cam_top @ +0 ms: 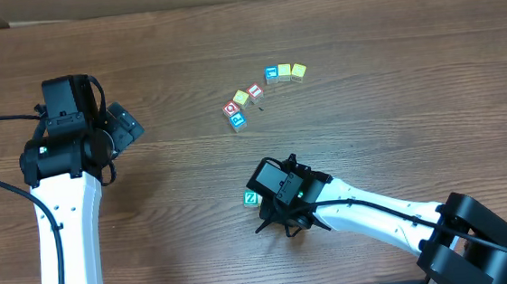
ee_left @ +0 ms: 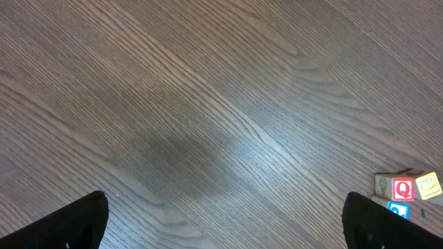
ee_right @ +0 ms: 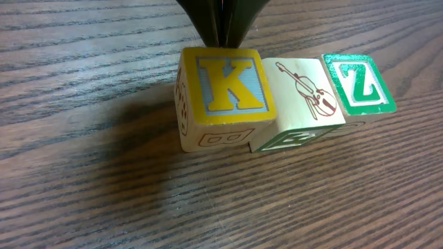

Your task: Flip 4 blocks

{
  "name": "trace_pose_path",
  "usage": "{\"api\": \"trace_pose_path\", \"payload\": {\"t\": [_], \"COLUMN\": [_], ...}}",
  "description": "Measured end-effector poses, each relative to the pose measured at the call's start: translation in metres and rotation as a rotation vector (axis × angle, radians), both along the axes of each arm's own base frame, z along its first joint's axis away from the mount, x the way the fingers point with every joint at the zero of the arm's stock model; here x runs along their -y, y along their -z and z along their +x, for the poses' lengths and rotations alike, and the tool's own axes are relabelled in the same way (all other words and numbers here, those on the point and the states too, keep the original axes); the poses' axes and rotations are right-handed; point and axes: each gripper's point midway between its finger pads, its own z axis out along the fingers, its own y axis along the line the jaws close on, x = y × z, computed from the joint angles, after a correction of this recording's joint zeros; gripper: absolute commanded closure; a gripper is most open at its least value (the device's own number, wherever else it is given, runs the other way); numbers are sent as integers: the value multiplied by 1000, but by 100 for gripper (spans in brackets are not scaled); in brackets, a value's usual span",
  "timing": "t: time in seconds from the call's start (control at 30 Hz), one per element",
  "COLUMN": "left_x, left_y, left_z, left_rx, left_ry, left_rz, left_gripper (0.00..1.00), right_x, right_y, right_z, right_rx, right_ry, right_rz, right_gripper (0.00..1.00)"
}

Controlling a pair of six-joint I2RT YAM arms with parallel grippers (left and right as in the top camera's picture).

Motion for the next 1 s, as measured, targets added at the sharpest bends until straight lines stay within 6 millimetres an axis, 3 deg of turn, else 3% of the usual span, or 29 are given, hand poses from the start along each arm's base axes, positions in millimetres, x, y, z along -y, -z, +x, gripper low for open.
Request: {"api": "trace_pose_path", "payload": {"t": [0.43, 0.67, 0.83, 1.0], "left_x": [0, 0, 0, 0], "left_y": [0, 0, 0, 0], "left_z": [0, 0, 0, 0], "left_rx": [0, 0, 0, 0], "left_ry": [0, 0, 0, 0], "left_rz": [0, 0, 0, 0], "left_gripper": [0, 0, 0, 0], "right_x": [-1, -3, -26, -41], "right_y": [0, -8, -49, -91], "right_z": [2, -3, 21, 69], "right_rx": [9, -4, 64, 211], "right_ry": [-3, -101, -190, -210], "right_rz": [2, -14, 33, 103], "right_gripper": [96, 96, 96, 96]}}
